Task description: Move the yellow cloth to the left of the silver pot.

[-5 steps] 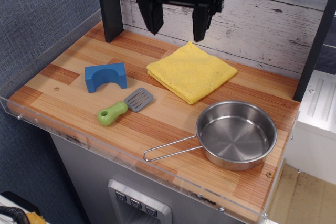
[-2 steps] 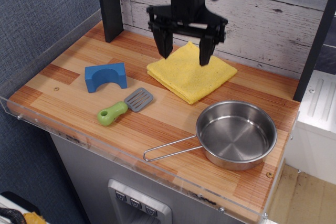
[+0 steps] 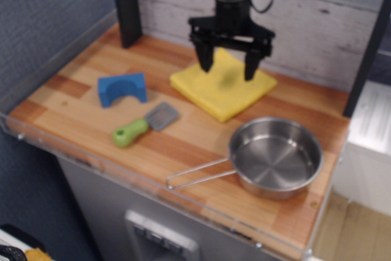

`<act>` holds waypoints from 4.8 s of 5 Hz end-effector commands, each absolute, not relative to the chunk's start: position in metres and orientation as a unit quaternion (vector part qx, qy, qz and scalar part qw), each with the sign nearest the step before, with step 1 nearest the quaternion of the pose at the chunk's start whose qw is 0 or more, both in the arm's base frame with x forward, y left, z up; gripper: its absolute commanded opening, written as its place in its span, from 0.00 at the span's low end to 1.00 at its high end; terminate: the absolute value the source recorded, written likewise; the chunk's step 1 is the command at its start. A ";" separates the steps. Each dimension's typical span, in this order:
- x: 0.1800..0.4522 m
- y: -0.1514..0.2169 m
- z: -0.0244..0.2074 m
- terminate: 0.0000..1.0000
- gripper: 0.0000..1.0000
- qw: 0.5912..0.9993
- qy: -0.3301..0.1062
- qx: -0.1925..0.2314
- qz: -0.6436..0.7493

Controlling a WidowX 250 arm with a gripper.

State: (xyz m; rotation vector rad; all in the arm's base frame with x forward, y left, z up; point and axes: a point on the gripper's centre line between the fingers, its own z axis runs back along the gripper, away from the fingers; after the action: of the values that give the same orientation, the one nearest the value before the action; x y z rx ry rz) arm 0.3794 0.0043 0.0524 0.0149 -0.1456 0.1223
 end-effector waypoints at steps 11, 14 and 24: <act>0.260 -0.001 0.012 0.00 1.00 0.999 -0.039 -0.024 0.030; 0.270 -0.004 0.026 0.00 1.00 0.998 -0.058 -0.023 0.016; 0.265 -0.012 0.197 0.00 1.00 0.988 -0.151 -0.018 0.011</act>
State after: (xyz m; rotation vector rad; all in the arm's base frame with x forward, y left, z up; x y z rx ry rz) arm 0.2679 -0.0117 0.1828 -0.0373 -0.2596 0.0208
